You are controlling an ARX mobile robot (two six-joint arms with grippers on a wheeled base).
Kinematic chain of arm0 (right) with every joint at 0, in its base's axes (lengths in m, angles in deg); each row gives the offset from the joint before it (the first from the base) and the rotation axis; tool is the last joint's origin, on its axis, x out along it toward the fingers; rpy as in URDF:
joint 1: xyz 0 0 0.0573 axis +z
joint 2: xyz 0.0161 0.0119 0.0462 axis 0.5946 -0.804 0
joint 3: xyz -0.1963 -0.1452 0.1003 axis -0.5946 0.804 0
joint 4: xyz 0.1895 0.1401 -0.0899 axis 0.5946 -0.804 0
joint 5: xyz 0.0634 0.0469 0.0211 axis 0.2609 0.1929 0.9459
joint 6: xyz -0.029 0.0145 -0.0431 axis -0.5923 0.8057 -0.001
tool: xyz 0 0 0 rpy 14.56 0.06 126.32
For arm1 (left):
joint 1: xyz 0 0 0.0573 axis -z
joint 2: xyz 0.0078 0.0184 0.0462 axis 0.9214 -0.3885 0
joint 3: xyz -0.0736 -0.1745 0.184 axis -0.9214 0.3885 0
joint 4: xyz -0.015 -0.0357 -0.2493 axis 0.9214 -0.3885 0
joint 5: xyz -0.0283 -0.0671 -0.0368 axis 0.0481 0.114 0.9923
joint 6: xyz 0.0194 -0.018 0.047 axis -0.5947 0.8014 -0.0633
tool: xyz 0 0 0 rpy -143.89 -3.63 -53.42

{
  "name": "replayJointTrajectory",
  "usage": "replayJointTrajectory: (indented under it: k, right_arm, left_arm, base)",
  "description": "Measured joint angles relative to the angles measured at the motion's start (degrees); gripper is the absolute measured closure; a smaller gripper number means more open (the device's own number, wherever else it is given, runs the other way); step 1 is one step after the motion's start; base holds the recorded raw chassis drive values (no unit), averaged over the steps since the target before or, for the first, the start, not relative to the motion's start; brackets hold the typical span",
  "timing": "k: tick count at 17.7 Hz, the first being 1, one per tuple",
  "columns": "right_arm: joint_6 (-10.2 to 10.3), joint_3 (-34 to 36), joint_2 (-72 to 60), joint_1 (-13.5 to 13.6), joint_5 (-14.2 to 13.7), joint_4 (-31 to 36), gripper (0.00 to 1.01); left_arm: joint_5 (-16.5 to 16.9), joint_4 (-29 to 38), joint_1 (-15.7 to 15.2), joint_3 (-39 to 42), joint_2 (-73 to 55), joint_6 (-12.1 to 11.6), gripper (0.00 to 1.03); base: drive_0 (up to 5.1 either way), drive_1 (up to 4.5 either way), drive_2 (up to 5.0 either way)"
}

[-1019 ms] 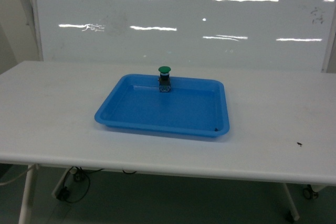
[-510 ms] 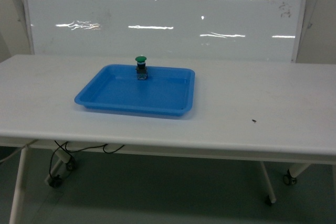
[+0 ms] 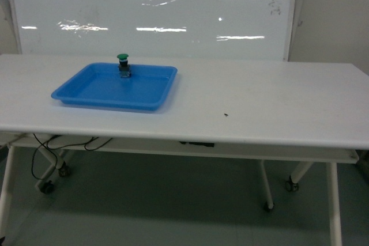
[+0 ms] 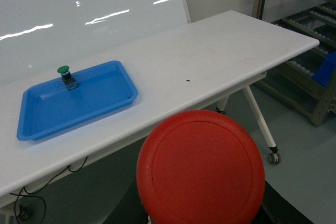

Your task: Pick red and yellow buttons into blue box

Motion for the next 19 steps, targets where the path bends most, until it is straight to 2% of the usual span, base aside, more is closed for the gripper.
replayJointTrajectory:
  k: [9,19]
  right_arm:
    - [0.00,0.00,-0.02,0.00,0.02,-0.09,0.75]
    - [0.00,0.00,0.00,0.00,0.00,-0.02,0.75]
  left_arm:
    - [0.02,-0.04,0.00,0.02,0.02,0.02,0.79]
    - [0.00,0.00,0.04,0.02,0.02,0.02,0.79]
  base:
    - [4.5,-4.06,-0.2]
    - [4.8,-3.48,-1.1]
